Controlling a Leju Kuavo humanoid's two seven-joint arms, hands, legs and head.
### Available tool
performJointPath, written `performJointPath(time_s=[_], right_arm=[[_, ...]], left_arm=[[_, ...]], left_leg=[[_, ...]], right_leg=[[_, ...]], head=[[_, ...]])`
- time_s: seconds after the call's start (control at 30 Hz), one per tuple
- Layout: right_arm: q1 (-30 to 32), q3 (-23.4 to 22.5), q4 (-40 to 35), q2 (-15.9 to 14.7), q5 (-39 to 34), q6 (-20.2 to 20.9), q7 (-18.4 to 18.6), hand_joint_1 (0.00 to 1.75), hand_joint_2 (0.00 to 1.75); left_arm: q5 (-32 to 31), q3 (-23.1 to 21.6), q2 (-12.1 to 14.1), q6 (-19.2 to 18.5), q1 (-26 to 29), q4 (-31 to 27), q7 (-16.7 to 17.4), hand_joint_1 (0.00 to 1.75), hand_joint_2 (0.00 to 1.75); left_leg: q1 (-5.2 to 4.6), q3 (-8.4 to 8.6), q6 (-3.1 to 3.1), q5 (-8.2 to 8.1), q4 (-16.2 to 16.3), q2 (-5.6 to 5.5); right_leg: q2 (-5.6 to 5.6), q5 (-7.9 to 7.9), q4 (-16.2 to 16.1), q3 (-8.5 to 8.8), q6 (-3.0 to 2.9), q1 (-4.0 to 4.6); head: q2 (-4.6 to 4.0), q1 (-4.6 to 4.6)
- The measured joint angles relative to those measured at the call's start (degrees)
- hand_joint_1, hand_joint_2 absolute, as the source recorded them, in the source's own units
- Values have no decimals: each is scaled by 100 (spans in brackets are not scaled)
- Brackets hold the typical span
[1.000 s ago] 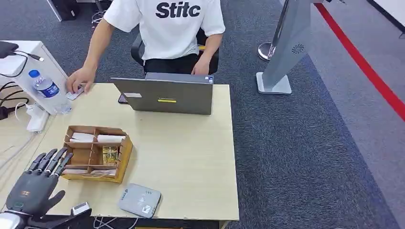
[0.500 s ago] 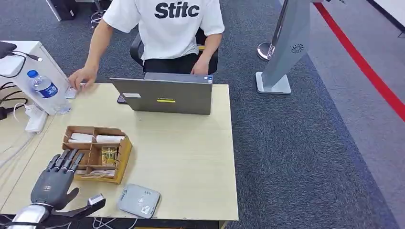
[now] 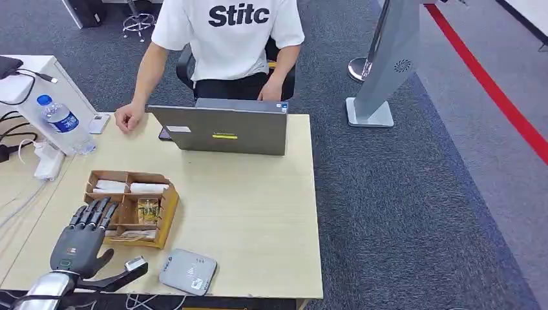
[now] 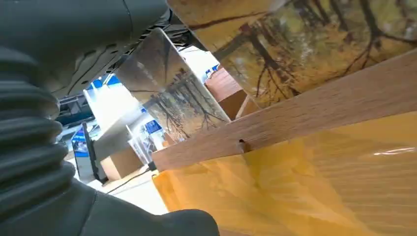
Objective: Pass the card to the sensor for recognition and then transmit it.
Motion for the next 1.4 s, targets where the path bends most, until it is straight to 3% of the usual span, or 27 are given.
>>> performJointPath(time_s=[0.27,0.5,0.83,1.4], right_arm=[[2,9,20,-7,0,33,0,0,175],[25,-4,-109,39,0,144,15,0,175],[32,-7,-221,85,0,188,15,0,175],[30,-7,-227,107,0,116,26,0,175]], left_arm=[[-48,0,-50,44,3,38,-9,0,175],[-138,-2,0,6,244,-632,90,0,175],[-206,-4,46,-7,360,-1073,103,0,175],[-186,-15,118,-168,441,-1268,122,0,175]], left_leg=[[1,0,0,0,0,1],[1,-1,0,0,0,1],[1,-1,0,0,0,1],[1,-1,0,0,0,1]], right_leg=[[1,0,0,-1,0,0],[2,0,0,-2,0,0],[2,0,0,-1,0,0],[2,0,0,0,0,0]], head=[[0,0],[0,0],[0,0],[0,2]])
